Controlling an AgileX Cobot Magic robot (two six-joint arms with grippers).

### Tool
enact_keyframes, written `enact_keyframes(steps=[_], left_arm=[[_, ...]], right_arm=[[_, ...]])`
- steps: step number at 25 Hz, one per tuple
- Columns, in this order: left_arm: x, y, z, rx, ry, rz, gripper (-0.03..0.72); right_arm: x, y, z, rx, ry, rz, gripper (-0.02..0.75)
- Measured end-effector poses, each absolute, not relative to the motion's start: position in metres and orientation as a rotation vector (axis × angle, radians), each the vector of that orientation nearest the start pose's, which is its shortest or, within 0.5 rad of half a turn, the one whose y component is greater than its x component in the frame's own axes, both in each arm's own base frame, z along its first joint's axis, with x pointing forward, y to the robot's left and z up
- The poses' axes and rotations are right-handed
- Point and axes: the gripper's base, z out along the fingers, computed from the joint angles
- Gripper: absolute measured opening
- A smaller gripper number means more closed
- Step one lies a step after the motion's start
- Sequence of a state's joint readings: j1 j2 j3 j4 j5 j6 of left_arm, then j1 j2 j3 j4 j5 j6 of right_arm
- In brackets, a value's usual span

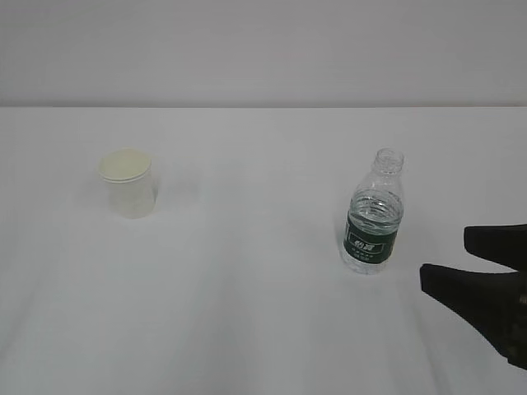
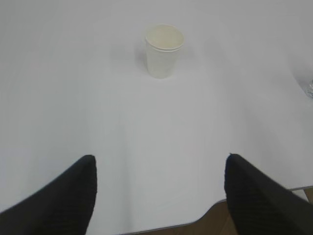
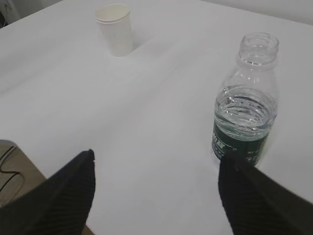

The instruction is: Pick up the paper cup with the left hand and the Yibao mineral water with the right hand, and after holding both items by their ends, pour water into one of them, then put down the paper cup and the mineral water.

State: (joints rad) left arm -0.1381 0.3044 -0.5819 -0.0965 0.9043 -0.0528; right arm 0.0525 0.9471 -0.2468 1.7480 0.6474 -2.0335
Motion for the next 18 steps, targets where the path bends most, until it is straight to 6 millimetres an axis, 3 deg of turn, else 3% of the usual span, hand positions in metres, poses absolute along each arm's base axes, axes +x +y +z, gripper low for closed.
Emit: enact_keyframes(steps=[18], left_arm=[[0.0451, -0.0132, 0.308, 0.073, 2.114, -0.23, 0.561]], right_arm=[[0.1443, 0.0615, 0.2151, -0.663, 1.909, 0.538, 0.593]])
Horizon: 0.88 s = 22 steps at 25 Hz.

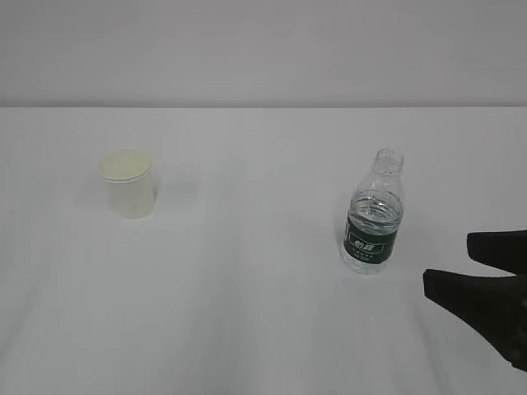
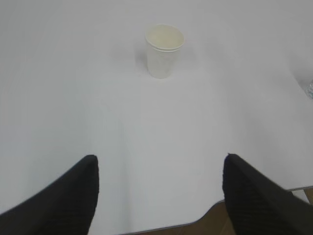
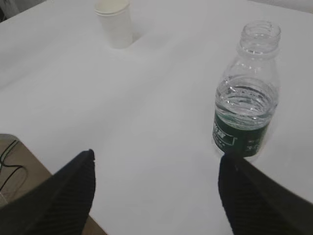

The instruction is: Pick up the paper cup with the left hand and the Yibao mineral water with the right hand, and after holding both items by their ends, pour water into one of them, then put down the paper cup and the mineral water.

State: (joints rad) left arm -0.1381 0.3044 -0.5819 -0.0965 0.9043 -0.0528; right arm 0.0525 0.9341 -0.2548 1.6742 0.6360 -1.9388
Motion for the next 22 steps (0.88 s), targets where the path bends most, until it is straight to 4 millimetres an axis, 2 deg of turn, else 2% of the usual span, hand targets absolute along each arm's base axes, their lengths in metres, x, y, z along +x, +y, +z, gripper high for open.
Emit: enact_keyframes(steps=[8, 13, 22], left_arm=[[0.045, -0.013, 0.308, 0.073, 2.114, -0.23, 0.538], [0.045, -0.013, 0.308, 0.073, 2.114, -0.23, 0.533], [0.045, -0.013, 0.308, 0.073, 2.114, -0.23, 0.512]], right_arm=[[0.135, 0.052, 0.24, -0.591, 1.955, 0.423, 0.592], [0.131, 0.04, 0.242, -0.502, 2.001, 0.277, 0.592], [0.137, 0.018, 0.245, -0.186, 2.016, 0.119, 0.592]])
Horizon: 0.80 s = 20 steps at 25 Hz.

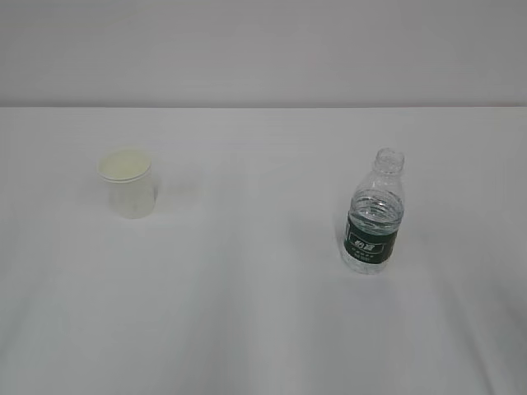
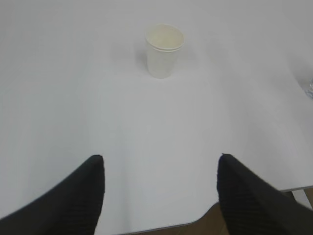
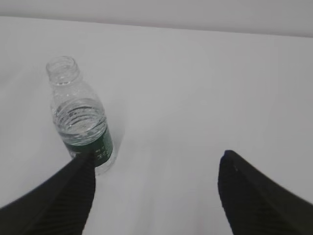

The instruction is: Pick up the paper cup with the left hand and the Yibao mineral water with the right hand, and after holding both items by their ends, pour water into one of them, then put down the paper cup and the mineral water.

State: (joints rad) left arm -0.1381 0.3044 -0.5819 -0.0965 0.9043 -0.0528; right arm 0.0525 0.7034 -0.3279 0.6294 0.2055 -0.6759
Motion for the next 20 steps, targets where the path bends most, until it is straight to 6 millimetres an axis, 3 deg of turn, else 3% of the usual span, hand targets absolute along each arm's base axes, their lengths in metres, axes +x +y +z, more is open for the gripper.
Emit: enact_keyframes(steps=[10, 20], left_arm=[[0.045, -0.013, 0.308, 0.073, 2.114, -0.23, 0.509], [0.045, -0.013, 0.308, 0.073, 2.114, -0.23, 0.509]], right_arm=[[0.142, 0.008, 0.254, -0.071, 1.889, 0.029, 0.582], [0.15, 0.005, 0.232, 0.002, 1.768, 0.036, 0.571]])
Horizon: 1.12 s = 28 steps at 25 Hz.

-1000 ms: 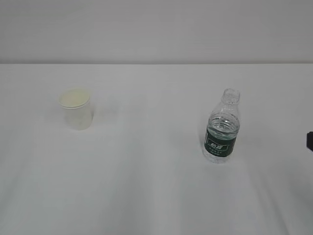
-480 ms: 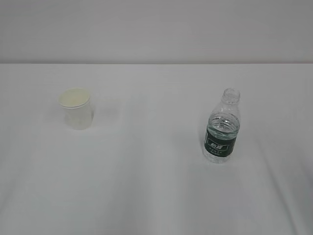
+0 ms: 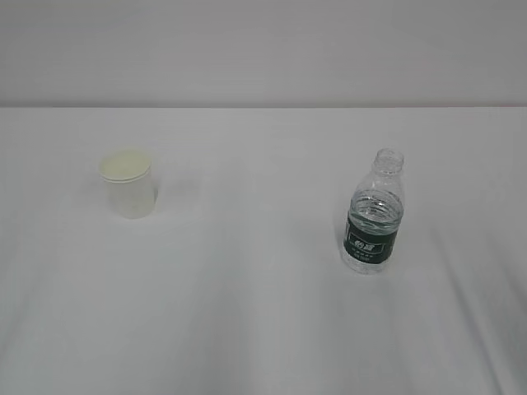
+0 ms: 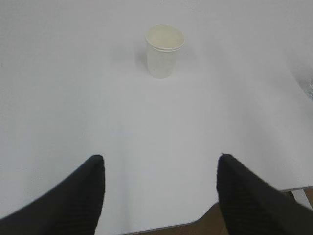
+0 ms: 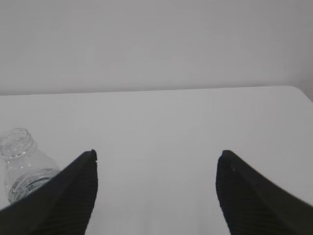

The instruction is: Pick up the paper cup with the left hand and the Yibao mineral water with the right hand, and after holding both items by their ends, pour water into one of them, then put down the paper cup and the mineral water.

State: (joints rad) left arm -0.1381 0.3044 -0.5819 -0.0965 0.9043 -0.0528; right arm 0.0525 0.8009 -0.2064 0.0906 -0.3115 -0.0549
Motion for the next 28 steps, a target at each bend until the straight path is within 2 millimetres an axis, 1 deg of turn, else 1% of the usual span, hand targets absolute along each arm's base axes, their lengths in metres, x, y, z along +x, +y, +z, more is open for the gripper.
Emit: enact_keyframes(steps=[3, 5, 7, 14, 19, 22, 28], left_arm=[[0.045, -0.013, 0.308, 0.073, 2.114, -0.23, 0.505], [0.045, -0.013, 0.308, 0.073, 2.114, -0.23, 0.498], [0.045, -0.013, 0.308, 0.073, 2.114, -0.23, 0.493], [0.045, -0.013, 0.308, 0.073, 2.114, -0.23, 0.489], [0.045, -0.013, 0.308, 0.073, 2.114, -0.23, 0.482], [0.045, -0.013, 0.308, 0.073, 2.114, -0.23, 0.482], [0.045, -0.013, 0.308, 0.073, 2.114, -0.23, 0.482]], right_arm=[[0.154, 0.011, 0.229, -0.063, 1.723, 0.068, 0.571], [0.155, 0.016, 0.22, -0.128, 1.692, 0.098, 0.571], [0.155, 0.02, 0.211, -0.155, 1.69, 0.13, 0.571], [0.161, 0.025, 0.184, -0.152, 1.769, 0.214, 0.571], [0.164, 0.034, 0.176, -0.258, 1.737, 0.281, 0.57], [0.166, 0.038, 0.168, -0.308, 1.771, 0.309, 0.571], [0.169, 0.039, 0.154, -0.313, 1.849, 0.332, 0.57]])
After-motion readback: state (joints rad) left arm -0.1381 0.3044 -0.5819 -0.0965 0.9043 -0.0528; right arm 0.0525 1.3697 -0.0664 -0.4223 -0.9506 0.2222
